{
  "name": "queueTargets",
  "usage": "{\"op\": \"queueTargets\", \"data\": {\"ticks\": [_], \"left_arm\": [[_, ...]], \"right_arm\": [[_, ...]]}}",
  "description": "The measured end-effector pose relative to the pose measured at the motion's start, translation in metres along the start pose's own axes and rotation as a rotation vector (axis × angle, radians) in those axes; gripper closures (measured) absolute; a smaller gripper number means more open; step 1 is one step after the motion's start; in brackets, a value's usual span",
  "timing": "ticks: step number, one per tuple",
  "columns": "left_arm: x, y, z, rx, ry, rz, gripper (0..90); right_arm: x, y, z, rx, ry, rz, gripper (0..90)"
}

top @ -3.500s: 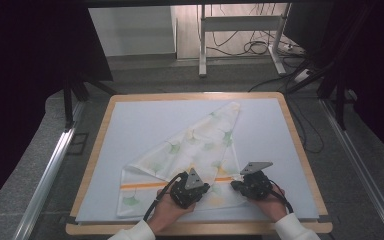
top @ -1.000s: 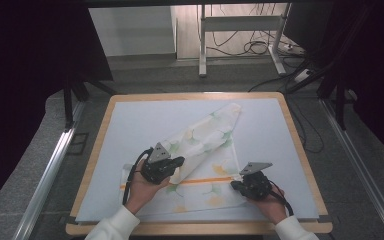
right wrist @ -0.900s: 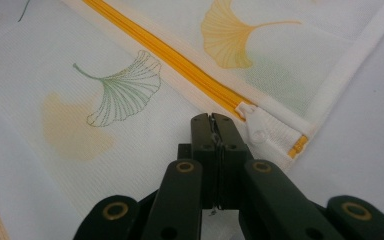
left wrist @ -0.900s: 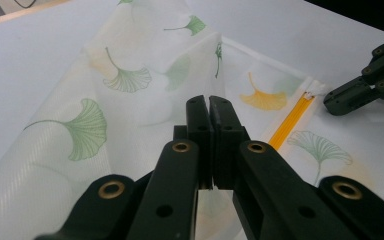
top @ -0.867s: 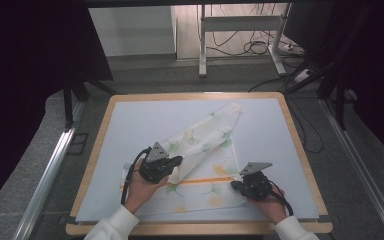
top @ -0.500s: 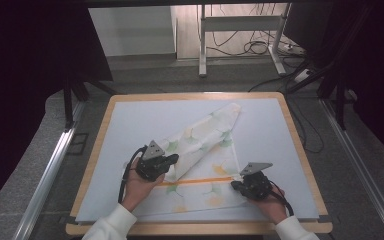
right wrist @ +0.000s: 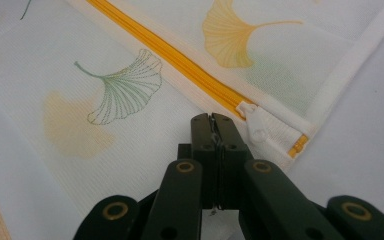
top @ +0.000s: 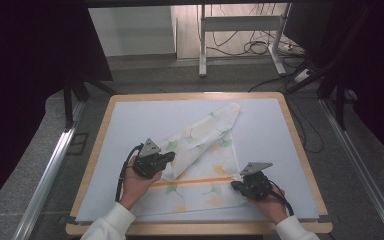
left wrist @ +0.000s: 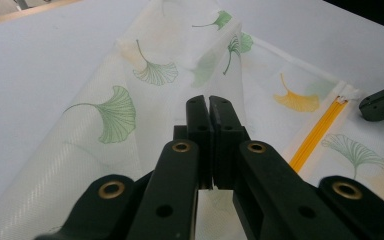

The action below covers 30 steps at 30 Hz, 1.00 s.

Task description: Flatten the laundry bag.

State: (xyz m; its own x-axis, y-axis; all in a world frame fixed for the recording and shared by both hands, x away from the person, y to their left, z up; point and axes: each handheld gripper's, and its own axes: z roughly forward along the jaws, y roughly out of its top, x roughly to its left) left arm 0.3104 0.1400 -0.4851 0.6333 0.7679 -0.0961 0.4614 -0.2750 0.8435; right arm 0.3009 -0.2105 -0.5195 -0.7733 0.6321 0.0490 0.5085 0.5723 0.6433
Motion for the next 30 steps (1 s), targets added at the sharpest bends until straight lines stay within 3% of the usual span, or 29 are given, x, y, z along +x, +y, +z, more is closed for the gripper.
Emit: {"op": "queueTargets", "data": {"ticks": [17,30], "left_arm": [[0.019,0.002,-0.007,-0.024,0.041,-0.043,89.6],[0.034,0.003,-0.001,-0.018,0.078,-0.053,89.6]], "right_arm": [[0.000,0.000,0.000,-0.001,0.001,0.000,88.2],[-0.001,0.000,0.000,-0.001,0.010,0.010,88.2]]}}
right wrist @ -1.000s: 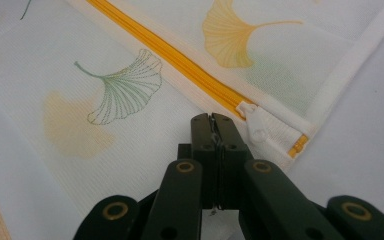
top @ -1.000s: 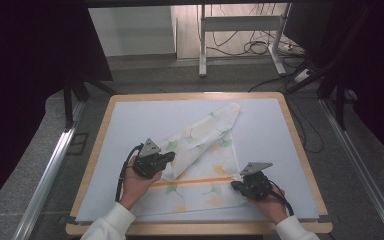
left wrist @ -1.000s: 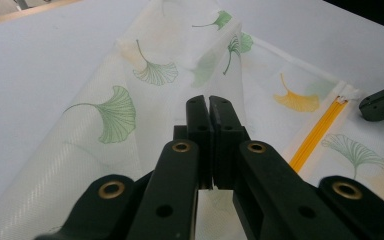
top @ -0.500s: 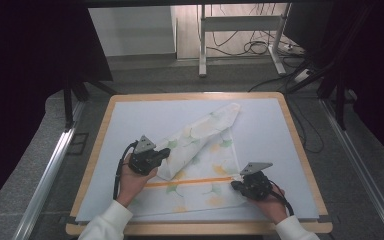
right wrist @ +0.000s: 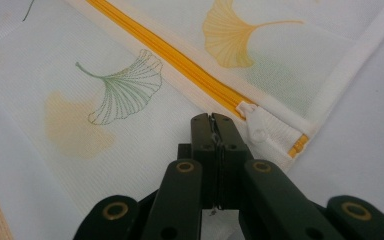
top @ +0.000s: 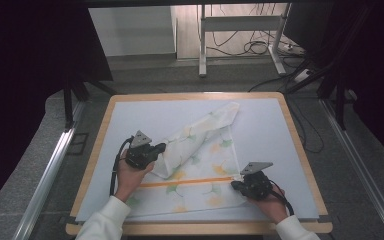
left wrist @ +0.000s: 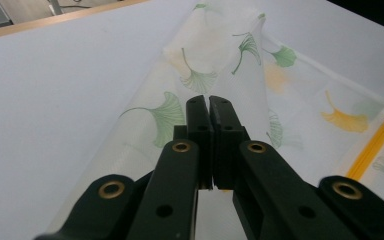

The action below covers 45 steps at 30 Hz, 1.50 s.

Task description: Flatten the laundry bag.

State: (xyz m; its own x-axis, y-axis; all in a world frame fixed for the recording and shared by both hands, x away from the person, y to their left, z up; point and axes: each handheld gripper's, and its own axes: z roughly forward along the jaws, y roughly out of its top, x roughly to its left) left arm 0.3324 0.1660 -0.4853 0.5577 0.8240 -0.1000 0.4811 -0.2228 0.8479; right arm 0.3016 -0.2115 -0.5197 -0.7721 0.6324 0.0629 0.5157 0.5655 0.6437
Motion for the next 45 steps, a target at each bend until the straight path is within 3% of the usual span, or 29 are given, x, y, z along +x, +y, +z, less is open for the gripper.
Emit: {"op": "queueTargets", "data": {"ticks": [22,26,45], "left_arm": [[0.038,-0.005,-0.009,-0.015,0.087,-0.056,89.6],[0.042,-0.004,-0.011,-0.014,0.116,-0.037,89.6],[0.068,-0.001,-0.014,-0.030,0.141,-0.084,89.6]], "right_arm": [[-0.001,0.000,0.000,-0.001,0.002,-0.003,88.2],[-0.001,0.000,0.000,-0.001,0.003,-0.004,88.2],[-0.001,0.000,0.000,-0.001,0.003,-0.004,88.2]]}}
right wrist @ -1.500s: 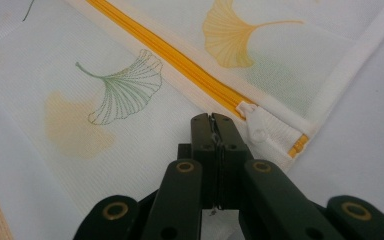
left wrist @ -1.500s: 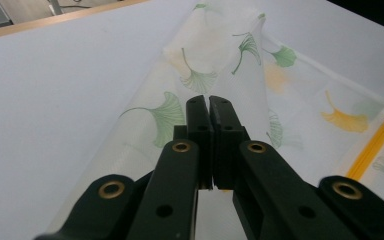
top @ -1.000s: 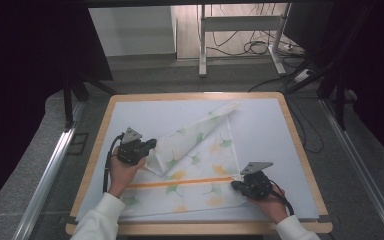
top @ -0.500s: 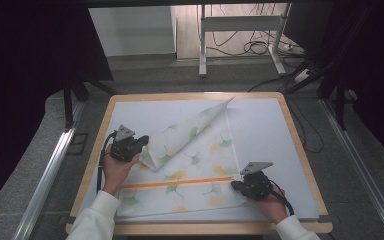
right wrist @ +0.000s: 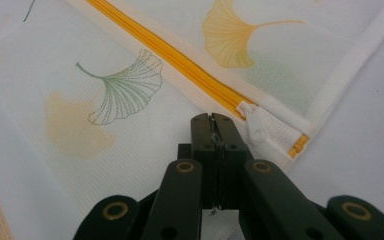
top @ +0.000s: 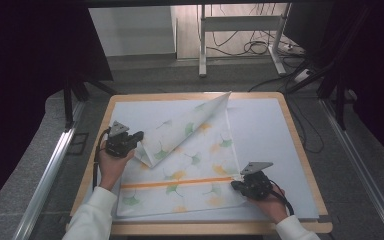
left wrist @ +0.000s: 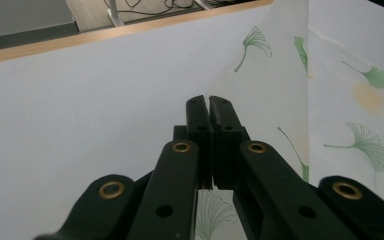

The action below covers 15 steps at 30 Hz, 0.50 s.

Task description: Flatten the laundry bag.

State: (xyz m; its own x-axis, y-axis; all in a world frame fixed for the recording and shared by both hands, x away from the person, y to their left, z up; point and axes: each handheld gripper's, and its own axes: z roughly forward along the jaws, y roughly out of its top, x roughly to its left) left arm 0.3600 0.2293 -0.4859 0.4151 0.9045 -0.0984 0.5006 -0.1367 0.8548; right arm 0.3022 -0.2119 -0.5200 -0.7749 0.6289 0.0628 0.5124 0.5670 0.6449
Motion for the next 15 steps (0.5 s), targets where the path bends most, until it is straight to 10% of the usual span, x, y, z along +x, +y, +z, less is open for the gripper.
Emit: {"op": "queueTargets", "data": {"ticks": [15], "left_arm": [[0.033,0.015,0.018,0.036,0.027,0.003,89.5]], "right_arm": [[-0.001,0.000,0.000,-0.003,0.009,0.009,88.2]]}}
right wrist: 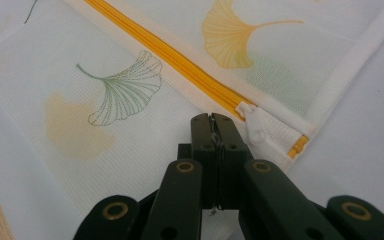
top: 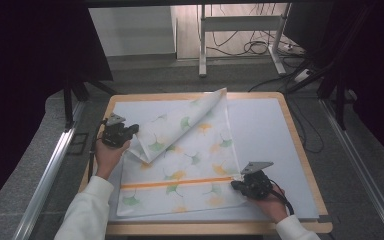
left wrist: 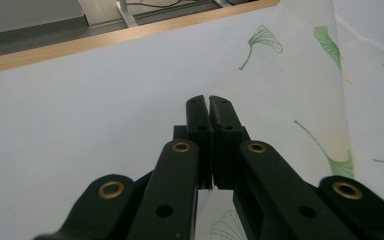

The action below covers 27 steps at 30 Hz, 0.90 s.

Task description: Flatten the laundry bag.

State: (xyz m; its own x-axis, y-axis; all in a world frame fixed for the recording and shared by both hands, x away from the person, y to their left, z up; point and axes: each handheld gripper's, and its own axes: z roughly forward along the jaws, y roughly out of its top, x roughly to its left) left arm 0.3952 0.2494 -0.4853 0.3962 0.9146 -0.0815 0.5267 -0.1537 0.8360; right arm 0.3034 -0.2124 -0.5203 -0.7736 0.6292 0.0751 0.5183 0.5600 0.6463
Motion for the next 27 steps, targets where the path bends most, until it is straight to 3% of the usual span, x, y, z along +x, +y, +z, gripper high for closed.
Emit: {"op": "queueTargets", "data": {"ticks": [6,9,11,14,19,22,27], "left_arm": [[0.019,0.006,0.015,0.023,0.027,-0.025,89.2],[0.029,0.013,0.016,0.022,0.096,-0.026,86.7],[0.033,0.021,0.009,-0.006,0.123,-0.020,77.7],[0.033,0.029,-0.004,-0.054,0.112,-0.033,61.6],[0.018,0.028,-0.017,-0.068,0.047,-0.002,55.5],[0.007,0.022,-0.019,-0.042,-0.026,-0.008,53.8],[-0.013,0.007,-0.014,0.043,-0.085,0.039,53.1]], "right_arm": [[0.001,0.000,0.000,-0.001,-0.006,-0.003,88.2],[0.000,0.000,0.000,-0.002,-0.002,0.001,88.2],[0.000,0.000,0.000,-0.003,0.001,0.000,88.2],[-0.001,0.000,0.000,-0.001,0.003,-0.001,88.2],[0.000,0.000,0.000,-0.001,-0.003,-0.004,88.2],[0.001,0.000,0.000,-0.002,-0.008,-0.007,88.2],[0.001,0.000,0.000,-0.001,-0.005,0.000,88.2]]}}
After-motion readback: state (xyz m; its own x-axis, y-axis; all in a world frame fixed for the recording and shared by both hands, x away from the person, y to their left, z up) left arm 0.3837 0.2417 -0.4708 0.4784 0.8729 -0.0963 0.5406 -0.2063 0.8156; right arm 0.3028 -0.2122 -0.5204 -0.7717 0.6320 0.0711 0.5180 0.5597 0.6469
